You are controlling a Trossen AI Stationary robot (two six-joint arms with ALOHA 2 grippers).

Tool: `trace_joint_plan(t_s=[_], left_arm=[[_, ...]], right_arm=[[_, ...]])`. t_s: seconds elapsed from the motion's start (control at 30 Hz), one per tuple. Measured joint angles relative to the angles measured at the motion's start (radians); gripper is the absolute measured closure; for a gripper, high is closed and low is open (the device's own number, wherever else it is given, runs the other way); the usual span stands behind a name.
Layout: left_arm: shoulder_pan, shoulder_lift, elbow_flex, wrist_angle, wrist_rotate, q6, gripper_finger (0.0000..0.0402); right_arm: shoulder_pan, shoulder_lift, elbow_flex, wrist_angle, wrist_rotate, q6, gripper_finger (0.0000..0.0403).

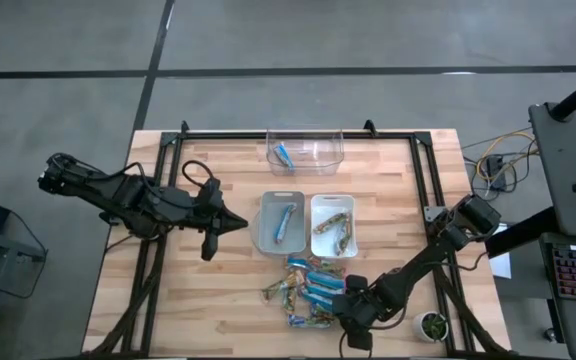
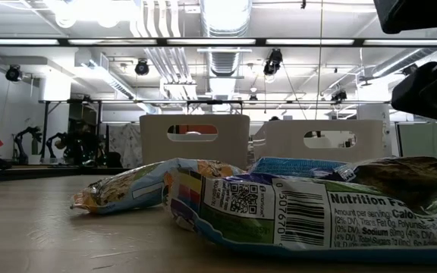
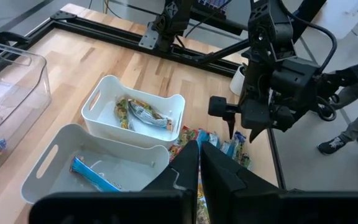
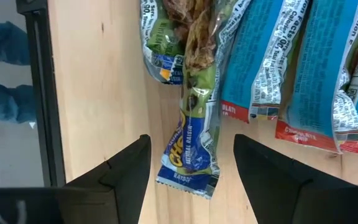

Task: Pick and place Granola Bars by type
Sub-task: Put the blue granola bar into the transparent bin

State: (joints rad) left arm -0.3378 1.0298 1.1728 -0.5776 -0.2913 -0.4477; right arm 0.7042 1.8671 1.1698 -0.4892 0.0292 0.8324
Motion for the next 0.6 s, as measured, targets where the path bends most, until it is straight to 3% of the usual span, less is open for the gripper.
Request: trace_joint_plan(t_s=[0.6], left_arm=[[0.002,0.000,0.000,0.000,-0.023,0.007,0.0401]], right_arm=[[0.004,0.000,-0.005,0.021,0.050,0.031,0.0184]])
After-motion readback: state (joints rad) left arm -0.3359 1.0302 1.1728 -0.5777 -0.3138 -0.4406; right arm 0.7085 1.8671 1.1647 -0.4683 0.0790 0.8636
